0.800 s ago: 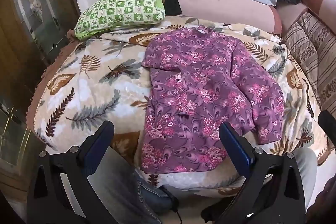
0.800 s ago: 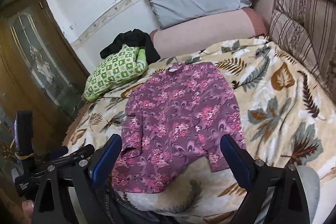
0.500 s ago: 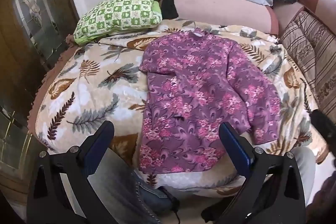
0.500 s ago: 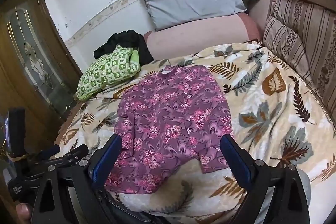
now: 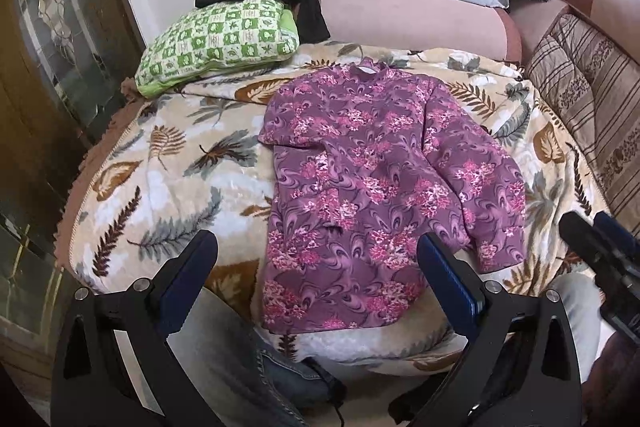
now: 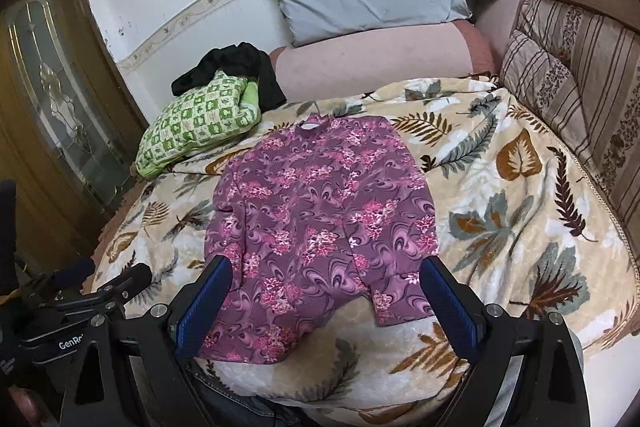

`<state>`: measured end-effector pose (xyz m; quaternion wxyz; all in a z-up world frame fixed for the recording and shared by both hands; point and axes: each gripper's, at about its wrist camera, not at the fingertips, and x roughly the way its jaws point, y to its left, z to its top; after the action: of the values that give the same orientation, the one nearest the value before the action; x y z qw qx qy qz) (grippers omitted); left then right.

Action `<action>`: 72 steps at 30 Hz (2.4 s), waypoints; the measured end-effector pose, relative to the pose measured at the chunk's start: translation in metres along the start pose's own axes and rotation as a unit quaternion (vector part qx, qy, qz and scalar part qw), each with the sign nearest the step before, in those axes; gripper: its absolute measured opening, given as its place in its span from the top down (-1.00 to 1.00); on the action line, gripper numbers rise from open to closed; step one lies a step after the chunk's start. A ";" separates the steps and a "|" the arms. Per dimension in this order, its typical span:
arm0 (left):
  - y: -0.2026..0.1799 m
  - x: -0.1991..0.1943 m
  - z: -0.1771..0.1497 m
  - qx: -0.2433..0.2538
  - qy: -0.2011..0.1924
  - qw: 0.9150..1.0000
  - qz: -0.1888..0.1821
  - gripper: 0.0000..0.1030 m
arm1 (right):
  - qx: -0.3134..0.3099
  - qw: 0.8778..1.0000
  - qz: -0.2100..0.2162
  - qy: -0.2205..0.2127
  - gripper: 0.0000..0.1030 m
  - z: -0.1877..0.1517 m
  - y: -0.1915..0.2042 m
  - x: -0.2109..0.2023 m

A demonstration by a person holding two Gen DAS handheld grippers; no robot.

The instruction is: Fold small clothes

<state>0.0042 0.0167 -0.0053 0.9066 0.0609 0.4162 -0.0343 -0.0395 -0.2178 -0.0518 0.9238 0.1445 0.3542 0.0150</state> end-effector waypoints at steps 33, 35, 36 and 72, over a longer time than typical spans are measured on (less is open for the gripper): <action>0.021 0.016 -0.001 -0.034 0.030 0.999 -0.006 -0.95 | 0.008 1.000 0.018 0.003 -0.82 -0.005 0.000 0.013; 0.020 0.016 -0.001 -0.035 0.029 0.999 -0.008 -0.95 | 0.006 1.000 0.018 0.001 -0.82 -0.005 -0.001 0.013; 0.020 0.015 -0.001 -0.035 0.029 0.999 -0.008 -0.95 | 0.006 1.000 0.018 -0.001 -0.82 -0.005 -0.001 0.013; -0.027 0.025 0.024 0.030 0.024 0.999 0.021 -0.95 | 0.051 0.998 0.047 -0.014 -0.82 -0.014 -0.049 0.007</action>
<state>0.0357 -0.0137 -0.0113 0.8945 0.0973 0.4356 -0.0263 -0.0476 -0.2606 -0.0801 0.9185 0.2079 0.3343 0.0382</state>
